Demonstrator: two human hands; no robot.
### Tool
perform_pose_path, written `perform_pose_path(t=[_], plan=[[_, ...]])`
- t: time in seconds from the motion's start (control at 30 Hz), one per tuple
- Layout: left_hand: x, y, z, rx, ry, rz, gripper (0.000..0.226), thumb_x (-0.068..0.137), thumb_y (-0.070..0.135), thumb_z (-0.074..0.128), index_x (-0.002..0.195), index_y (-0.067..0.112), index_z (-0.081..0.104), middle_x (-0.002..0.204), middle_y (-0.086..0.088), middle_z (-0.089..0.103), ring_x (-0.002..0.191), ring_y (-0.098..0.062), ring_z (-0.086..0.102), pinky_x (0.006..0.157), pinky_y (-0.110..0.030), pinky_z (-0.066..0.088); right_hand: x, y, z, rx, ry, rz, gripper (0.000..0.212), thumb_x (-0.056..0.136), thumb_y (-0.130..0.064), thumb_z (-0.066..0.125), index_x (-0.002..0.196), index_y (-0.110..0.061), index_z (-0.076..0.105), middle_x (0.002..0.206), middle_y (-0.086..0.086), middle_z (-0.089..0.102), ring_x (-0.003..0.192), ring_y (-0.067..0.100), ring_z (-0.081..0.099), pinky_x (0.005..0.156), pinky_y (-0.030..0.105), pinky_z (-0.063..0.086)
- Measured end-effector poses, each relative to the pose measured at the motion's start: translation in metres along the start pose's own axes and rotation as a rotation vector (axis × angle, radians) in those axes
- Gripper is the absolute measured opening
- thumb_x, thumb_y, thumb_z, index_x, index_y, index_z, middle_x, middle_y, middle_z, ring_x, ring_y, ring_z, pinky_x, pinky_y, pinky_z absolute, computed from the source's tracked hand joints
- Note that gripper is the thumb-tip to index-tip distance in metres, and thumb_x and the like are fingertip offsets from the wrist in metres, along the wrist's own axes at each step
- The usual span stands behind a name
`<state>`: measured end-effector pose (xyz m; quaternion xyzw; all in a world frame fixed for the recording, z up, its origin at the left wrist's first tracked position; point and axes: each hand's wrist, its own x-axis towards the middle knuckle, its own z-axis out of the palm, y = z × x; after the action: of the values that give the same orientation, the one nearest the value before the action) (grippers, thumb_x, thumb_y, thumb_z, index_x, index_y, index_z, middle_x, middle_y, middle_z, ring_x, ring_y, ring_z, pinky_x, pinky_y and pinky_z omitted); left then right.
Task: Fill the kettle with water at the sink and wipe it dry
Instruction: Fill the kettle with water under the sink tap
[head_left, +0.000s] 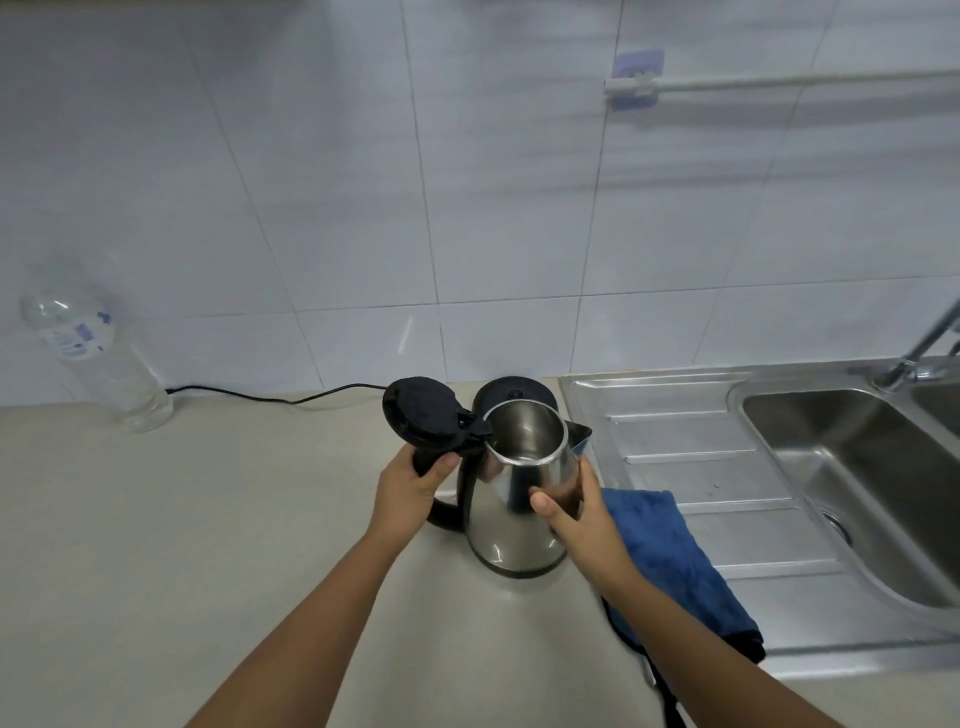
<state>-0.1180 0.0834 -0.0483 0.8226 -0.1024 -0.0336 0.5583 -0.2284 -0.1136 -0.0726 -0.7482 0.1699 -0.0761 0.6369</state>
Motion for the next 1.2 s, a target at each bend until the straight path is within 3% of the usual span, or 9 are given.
perform_pose_path(t=[0.07, 0.2, 0.3, 0.4, 0.5, 0.7, 0.9, 1.03, 1.2], plan=[[0.001, -0.001, 0.004, -0.038, 0.028, 0.000, 0.034, 0.074, 0.057, 0.062, 0.090, 0.026, 0.061, 0.083, 0.009, 0.067, 0.082, -0.007, 0.063, 0.068, -0.018, 0.043, 0.001, -0.001, 0.000, 0.026, 0.017, -0.003, 0.074, 0.093, -0.025, 0.075, 0.156, -0.027, 0.037, 0.134, -0.002, 0.065, 0.123, 0.010, 0.059, 0.106, 0.029, 0.046], [0.008, 0.013, 0.010, -0.100, 0.070, 0.010, 0.029, 0.083, 0.042, 0.067, 0.091, 0.015, 0.063, 0.085, -0.008, 0.066, 0.082, -0.024, 0.062, 0.069, -0.024, 0.045, 0.006, -0.007, -0.006, 0.066, 0.076, -0.006, 0.053, 0.094, -0.026, 0.075, 0.142, -0.027, 0.053, 0.096, -0.015, 0.072, 0.105, 0.005, 0.067, 0.093, 0.025, 0.052], [0.017, 0.028, 0.015, -0.137, 0.072, 0.040, 0.015, 0.084, 0.040, 0.067, 0.085, 0.027, 0.060, 0.088, -0.005, 0.067, 0.086, -0.024, 0.065, 0.071, -0.026, 0.046, 0.010, -0.022, -0.019, 0.102, 0.095, -0.044, 0.036, 0.094, -0.023, 0.074, 0.127, -0.024, 0.059, 0.081, -0.019, 0.072, 0.091, -0.009, 0.067, 0.083, 0.013, 0.052], [0.028, 0.050, 0.029, -0.154, 0.062, 0.088, 0.018, 0.084, 0.043, 0.066, 0.085, 0.026, 0.060, 0.088, -0.005, 0.068, 0.087, -0.023, 0.066, 0.068, -0.023, 0.044, 0.011, -0.039, -0.039, 0.114, 0.135, -0.091, 0.041, 0.093, -0.029, 0.075, 0.130, -0.031, 0.058, 0.099, -0.015, 0.072, 0.098, -0.009, 0.067, 0.082, 0.010, 0.053], [0.035, 0.078, 0.052, -0.182, 0.041, 0.117, 0.030, 0.082, 0.046, 0.066, 0.088, 0.017, 0.061, 0.088, -0.007, 0.070, 0.086, -0.023, 0.067, 0.068, -0.026, 0.048, 0.014, -0.051, -0.066, 0.126, 0.191, -0.134, 0.048, 0.085, -0.042, 0.080, 0.129, -0.034, 0.061, 0.101, -0.013, 0.074, 0.104, 0.003, 0.069, 0.097, 0.026, 0.055], [0.043, 0.128, 0.119, -0.211, -0.061, 0.175, 0.043, 0.081, 0.051, 0.064, 0.087, 0.009, 0.060, 0.086, -0.015, 0.069, 0.084, -0.030, 0.066, 0.074, -0.040, 0.051, 0.011, -0.060, -0.143, 0.146, 0.274, -0.185, 0.072, 0.071, -0.059, 0.078, 0.135, -0.035, 0.059, 0.118, -0.009, 0.075, 0.115, 0.007, 0.069, 0.107, 0.038, 0.054], [0.040, 0.165, 0.210, -0.224, -0.192, 0.205, 0.055, 0.075, 0.068, 0.059, 0.087, 0.015, 0.059, 0.090, -0.009, 0.069, 0.087, -0.024, 0.067, 0.074, -0.035, 0.049, 0.001, -0.048, -0.230, 0.140, 0.377, -0.182, 0.059, 0.073, -0.057, 0.079, 0.127, -0.037, 0.064, 0.121, 0.013, 0.072, 0.117, 0.023, 0.070, 0.110, 0.048, 0.052], [0.036, 0.189, 0.282, -0.211, -0.226, 0.193, 0.044, 0.082, 0.058, 0.059, 0.090, 0.015, 0.059, 0.091, -0.008, 0.069, 0.089, -0.023, 0.065, 0.071, -0.027, 0.045, 0.001, -0.031, -0.296, 0.119, 0.427, -0.164, 0.062, 0.072, -0.057, 0.079, 0.127, -0.034, 0.064, 0.121, 0.015, 0.071, 0.117, 0.024, 0.069, 0.108, 0.044, 0.053], [0.031, 0.207, 0.370, -0.170, -0.239, 0.160, 0.051, 0.078, 0.061, 0.060, 0.091, 0.012, 0.060, 0.087, -0.008, 0.069, 0.084, -0.023, 0.065, 0.071, -0.029, 0.045, 0.015, 0.009, -0.384, 0.089, 0.448, -0.098, 0.117, 0.062, -0.080, 0.080, 0.152, -0.017, 0.043, 0.118, -0.002, 0.068, 0.129, 0.029, 0.062, 0.114, 0.051, 0.047]])
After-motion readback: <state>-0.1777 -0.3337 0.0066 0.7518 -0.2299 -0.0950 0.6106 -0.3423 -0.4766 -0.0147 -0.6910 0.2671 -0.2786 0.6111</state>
